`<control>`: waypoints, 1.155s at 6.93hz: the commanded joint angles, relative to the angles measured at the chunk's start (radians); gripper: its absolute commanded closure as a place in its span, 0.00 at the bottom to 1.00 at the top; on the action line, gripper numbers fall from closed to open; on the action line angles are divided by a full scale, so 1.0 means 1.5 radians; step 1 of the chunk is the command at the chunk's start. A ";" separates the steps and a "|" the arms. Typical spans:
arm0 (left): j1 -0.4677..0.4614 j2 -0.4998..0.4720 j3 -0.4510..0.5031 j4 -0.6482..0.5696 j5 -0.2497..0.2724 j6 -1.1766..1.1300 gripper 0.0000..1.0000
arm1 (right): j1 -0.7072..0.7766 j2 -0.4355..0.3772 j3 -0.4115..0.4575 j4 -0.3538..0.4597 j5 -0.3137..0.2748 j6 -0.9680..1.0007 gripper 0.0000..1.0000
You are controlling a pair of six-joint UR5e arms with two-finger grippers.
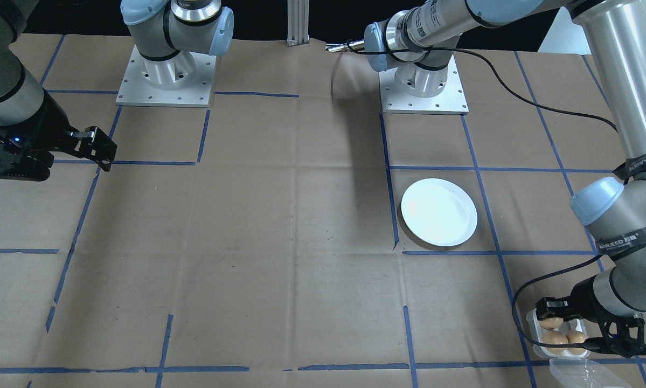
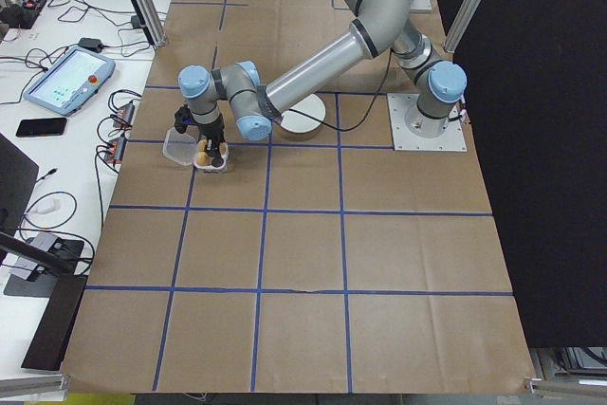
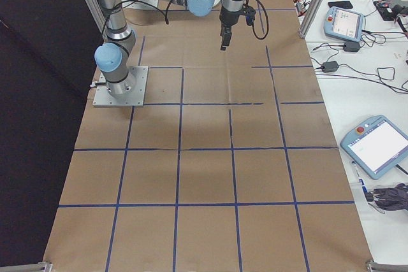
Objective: Place egg on plate
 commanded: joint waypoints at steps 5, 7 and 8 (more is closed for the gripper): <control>-0.007 0.014 0.000 -0.009 0.001 -0.050 0.88 | 0.000 0.000 0.000 0.000 0.000 0.000 0.00; -0.023 0.060 0.003 -0.066 0.004 -0.073 0.91 | 0.000 0.000 0.000 0.000 0.000 0.000 0.00; -0.023 0.101 0.004 -0.109 0.024 -0.073 0.92 | 0.000 0.000 0.000 0.000 0.000 0.000 0.00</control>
